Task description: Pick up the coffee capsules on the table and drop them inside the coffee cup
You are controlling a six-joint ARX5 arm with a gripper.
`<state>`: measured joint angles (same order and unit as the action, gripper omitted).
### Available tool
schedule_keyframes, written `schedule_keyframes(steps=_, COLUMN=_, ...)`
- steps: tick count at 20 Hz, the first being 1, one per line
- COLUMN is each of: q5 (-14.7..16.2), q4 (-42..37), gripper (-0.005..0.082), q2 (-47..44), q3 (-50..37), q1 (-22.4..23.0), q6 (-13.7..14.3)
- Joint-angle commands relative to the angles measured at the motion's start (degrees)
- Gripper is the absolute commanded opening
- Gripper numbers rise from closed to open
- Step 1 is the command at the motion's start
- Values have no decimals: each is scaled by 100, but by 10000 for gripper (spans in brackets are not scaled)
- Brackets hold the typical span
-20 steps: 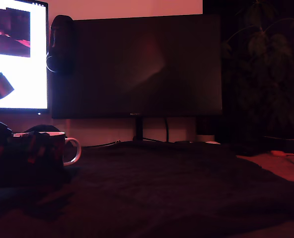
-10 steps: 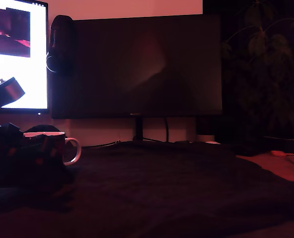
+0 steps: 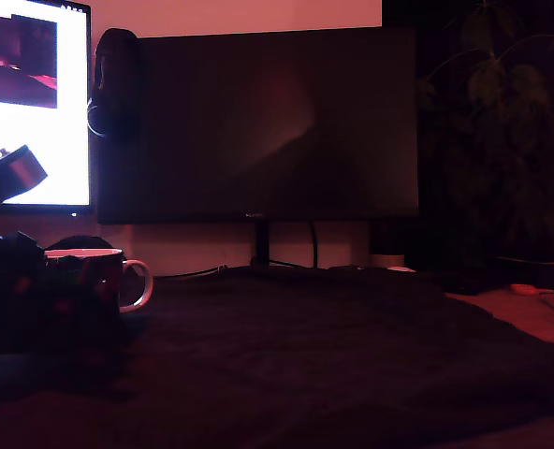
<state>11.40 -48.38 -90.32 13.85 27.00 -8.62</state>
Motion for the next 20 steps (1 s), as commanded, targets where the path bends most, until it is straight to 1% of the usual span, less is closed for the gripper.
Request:
schedule_keyframes(steps=1, q5=264, q4=-192, gripper=229, q2=-42, q3=11, q1=17, q6=55)
schedule_keyframes(steps=2, q5=424, q4=-328, gripper=229, q2=-37, q3=13, q1=17, q6=50)
schedule_keyframes(steps=3, q5=721, q4=-466, gripper=229, q2=-31, q3=15, q1=17, q6=39)
schedule_keyframes(steps=5, q5=1156, q4=-778, gripper=229, q2=-31, q3=17, q1=17, q6=-101)
schedule_keyframes(steps=6, q5=1325, q4=-925, gripper=229, q2=-31, q3=26, q1=17, q6=-179)
schedule_keyframes(steps=7, q5=1475, q4=-1088, gripper=229, q2=-31, q3=33, q1=17, q6=-321)
schedule_keyframes(steps=8, q5=1572, q4=-1226, gripper=229, q2=-28, q3=44, q1=17, q6=-411)
schedule_keyframes(steps=10, q5=1611, q4=-1397, gripper=229, q2=46, q3=59, q1=15, q6=-496)
schedule_keyframes(steps=14, q5=1600, q4=-1384, gripper=229, q2=487, q3=59, q1=-11, q6=-492)
schedule_keyframes(steps=16, q5=1528, q4=-1298, gripper=229, q2=789, q3=61, q1=-59, q6=-490)
schedule_keyframes(steps=19, q5=1506, q4=-1174, gripper=229, q2=1231, q3=63, q1=-199, q6=-479)
schedule_keyframes(steps=20, q5=1462, q4=-1082, gripper=229, q2=1360, q3=63, q1=-262, q6=-431)
